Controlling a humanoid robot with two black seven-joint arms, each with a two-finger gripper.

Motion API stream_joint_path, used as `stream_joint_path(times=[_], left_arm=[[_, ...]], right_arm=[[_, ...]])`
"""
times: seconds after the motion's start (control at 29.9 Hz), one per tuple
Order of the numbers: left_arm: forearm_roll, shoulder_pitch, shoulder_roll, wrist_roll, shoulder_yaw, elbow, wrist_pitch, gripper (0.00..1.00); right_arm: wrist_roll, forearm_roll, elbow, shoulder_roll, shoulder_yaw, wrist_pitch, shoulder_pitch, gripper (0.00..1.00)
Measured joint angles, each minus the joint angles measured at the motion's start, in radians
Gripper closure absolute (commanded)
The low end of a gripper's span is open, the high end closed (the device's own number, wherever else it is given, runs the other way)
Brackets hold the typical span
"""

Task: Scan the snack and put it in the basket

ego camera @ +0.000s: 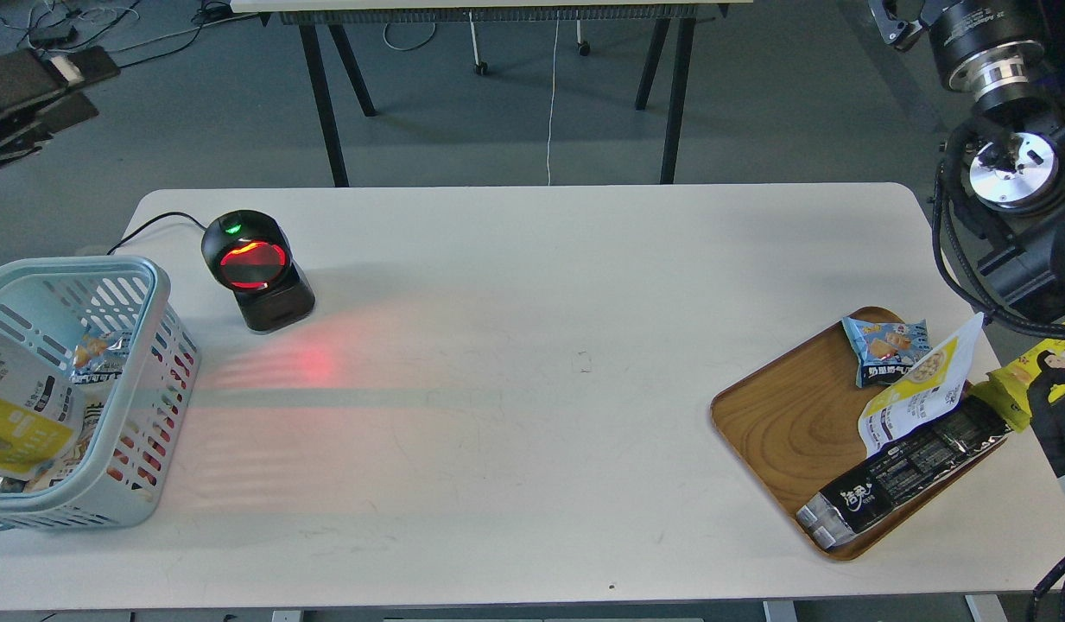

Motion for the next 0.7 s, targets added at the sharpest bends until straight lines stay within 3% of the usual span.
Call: stream_joint_path(times=[0.2,0.47,0.7], left_arm=[[-0.346,0.000,-0.283,-0.001,-0.141,0.149,-0.026,0.02],[-0.590,0.000,-0.669,0.003,-0.325,0.588,-0.213,0.02],[-0.694,0.000,-0.941,0.139,-0.515,0.920,-0.230,0.01]], right_arm=[[-0.018,0.000,-0.002,-0.010,0.003,0.000,0.000,0.01],[-0.025,0.007,-0.005,-0.009,0.083,0.000,-0.016,0.01],[-0.031,0.012,-0.018,0.041,0.160,0.000,-0.060,0.02]])
